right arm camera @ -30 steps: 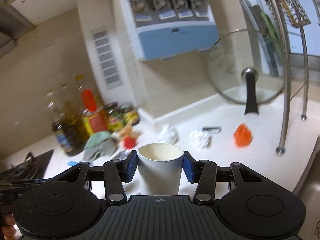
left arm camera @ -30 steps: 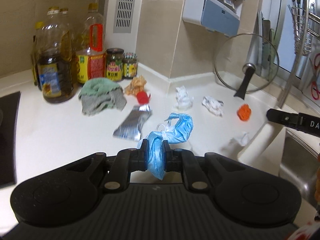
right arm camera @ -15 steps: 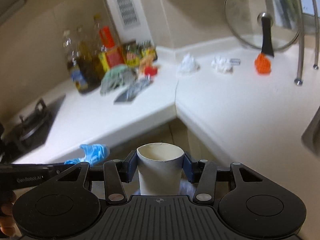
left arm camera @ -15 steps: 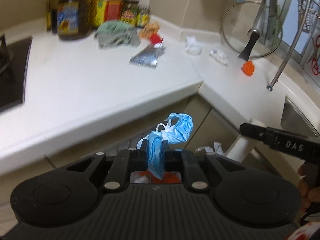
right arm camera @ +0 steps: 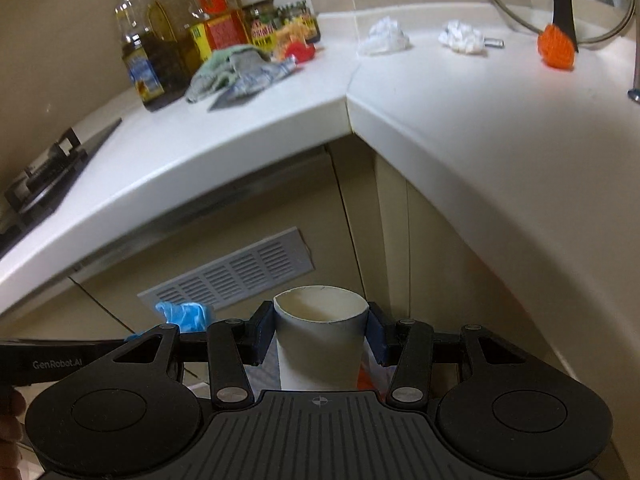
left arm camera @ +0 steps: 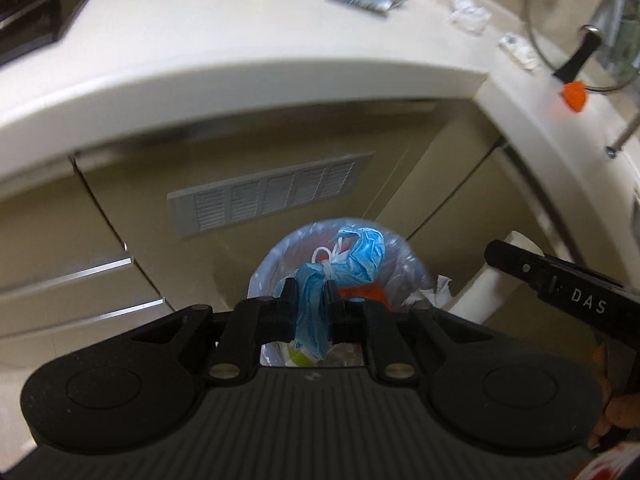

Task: Collect trash
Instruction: 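Carry the blue mask and white paper tube down over the trash bin, then open both tools to drop the mask and paper tube into the bin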

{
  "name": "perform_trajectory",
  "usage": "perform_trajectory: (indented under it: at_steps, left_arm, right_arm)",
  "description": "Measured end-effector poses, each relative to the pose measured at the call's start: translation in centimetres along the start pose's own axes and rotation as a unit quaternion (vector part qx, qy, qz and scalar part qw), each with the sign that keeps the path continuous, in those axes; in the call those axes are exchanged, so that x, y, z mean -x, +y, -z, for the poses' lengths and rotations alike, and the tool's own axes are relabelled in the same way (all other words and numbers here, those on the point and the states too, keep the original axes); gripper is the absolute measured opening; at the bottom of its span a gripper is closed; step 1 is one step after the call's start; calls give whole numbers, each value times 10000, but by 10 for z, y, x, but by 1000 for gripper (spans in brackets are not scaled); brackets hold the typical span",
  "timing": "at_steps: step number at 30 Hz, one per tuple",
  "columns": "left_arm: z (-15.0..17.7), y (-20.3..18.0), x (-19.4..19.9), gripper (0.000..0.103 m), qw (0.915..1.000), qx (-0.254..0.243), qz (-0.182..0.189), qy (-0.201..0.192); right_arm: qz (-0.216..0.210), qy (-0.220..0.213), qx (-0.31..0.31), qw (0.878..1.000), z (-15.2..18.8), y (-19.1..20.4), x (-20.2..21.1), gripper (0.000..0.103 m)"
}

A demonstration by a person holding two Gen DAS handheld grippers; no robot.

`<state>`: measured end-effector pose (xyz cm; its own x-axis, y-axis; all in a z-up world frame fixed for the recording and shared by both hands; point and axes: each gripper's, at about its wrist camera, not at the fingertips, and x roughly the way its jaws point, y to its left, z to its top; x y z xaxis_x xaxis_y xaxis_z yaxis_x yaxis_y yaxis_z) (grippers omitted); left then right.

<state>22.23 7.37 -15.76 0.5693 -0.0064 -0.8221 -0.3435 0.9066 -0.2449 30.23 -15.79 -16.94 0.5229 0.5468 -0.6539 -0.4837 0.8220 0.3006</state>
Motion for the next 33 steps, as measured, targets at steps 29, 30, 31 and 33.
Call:
perform_trajectory:
  at_steps: [29,30,31,33]
  left_arm:
    - [28,6,-75,30,9982,495,-151,301]
    - [30,8,-74,30,9982,495,-155,306]
    - [31,10,-72,30,9981,502,-150,310]
    - [33,13,-69,30,9980,530,-156,319]
  right_arm:
    - [-191,243,128,9994,17,-10,-56,48]
    - [-202,257,137,9994,18,-9,-58,48]
    - [-215,276,149,9993,19,-7,-59,48]
    - [-229,319,170,9991,21,-5,-62,48]
